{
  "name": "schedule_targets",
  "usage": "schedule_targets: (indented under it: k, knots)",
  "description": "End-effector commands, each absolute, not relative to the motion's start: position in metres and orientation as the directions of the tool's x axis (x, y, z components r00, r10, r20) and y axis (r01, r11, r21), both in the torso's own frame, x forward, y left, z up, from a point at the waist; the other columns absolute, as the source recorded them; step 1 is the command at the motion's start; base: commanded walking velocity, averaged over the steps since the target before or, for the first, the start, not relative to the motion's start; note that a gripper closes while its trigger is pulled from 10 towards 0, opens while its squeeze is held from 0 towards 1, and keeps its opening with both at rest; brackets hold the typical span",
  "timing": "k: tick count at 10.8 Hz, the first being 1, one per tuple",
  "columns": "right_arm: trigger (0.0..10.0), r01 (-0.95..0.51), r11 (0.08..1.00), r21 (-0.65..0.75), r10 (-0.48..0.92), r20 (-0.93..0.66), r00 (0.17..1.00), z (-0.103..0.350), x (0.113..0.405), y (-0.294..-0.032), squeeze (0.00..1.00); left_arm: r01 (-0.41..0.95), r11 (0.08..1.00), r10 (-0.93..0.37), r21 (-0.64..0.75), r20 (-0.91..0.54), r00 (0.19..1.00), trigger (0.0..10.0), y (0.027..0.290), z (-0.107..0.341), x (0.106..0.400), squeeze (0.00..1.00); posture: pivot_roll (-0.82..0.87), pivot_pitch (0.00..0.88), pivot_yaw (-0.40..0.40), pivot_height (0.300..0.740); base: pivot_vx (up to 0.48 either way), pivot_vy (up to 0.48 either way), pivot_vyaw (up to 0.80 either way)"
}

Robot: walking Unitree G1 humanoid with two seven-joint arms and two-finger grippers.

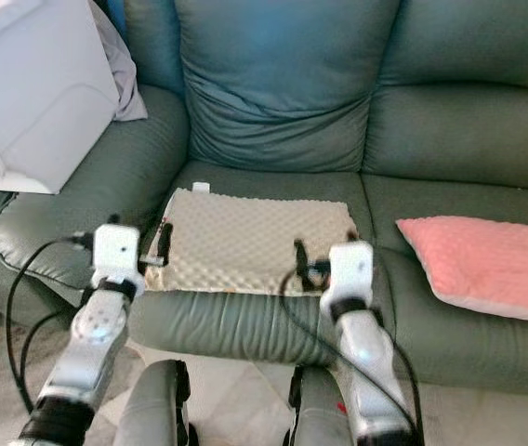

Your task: Move the pillow to the sofa

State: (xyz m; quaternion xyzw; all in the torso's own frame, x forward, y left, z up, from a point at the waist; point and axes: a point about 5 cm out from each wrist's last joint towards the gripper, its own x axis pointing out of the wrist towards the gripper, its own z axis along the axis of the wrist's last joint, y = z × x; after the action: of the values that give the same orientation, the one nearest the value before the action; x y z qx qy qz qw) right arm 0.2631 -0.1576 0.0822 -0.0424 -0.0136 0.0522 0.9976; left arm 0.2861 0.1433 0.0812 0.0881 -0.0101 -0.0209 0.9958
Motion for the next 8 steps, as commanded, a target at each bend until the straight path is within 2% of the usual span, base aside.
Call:
schedule_targets:
  k: [1,2,3,5,8]
  knots:
    - [10.0,-0.087,0.993,-0.079,0.089,0.028,0.996,0.083,0.266,-0.161,0.00,0.029,0.983,-0.037,0.179,0.041,0.999,10.0,0.144,0.086,0.290,0.15,-0.03,0.000,0.030,0.675,0.000,0.000,0.00]
    - [10.0,-0.080,0.993,-0.083,0.083,0.040,0.996,0.086,0.270,-0.163,0.00,0.026,0.985,-0.035,0.172,0.047,0.998,10.0,0.144,0.086,0.293,0.29,-0.03,0.000,0.030,0.689,0.000,0.000,0.00]
    - [10.0,-0.072,0.994,-0.081,0.076,0.050,0.996,0.088,0.275,-0.165,0.00,0.018,0.984,-0.026,0.176,0.042,0.999,10.0,0.144,0.086,0.296,0.00,-0.03,0.000,0.034,0.707,0.000,0.000,0.00]
    - [10.0,-0.068,0.994,-0.080,0.073,0.055,0.996,0.089,0.277,-0.166,0.00,0.029,0.987,-0.034,0.156,0.032,0.999,10.0,0.136,0.085,0.298,0.00,-0.03,0.000,0.031,0.739,0.000,0.000,0.00]
    - [10.0,-0.067,0.995,-0.073,0.070,0.042,0.997,0.086,0.280,-0.168,0.00,0.034,0.993,-0.036,0.111,0.015,0.999,10.0,0.130,0.085,0.302,0.00,-0.03,0.000,0.024,0.740,0.000,0.000,0.00]
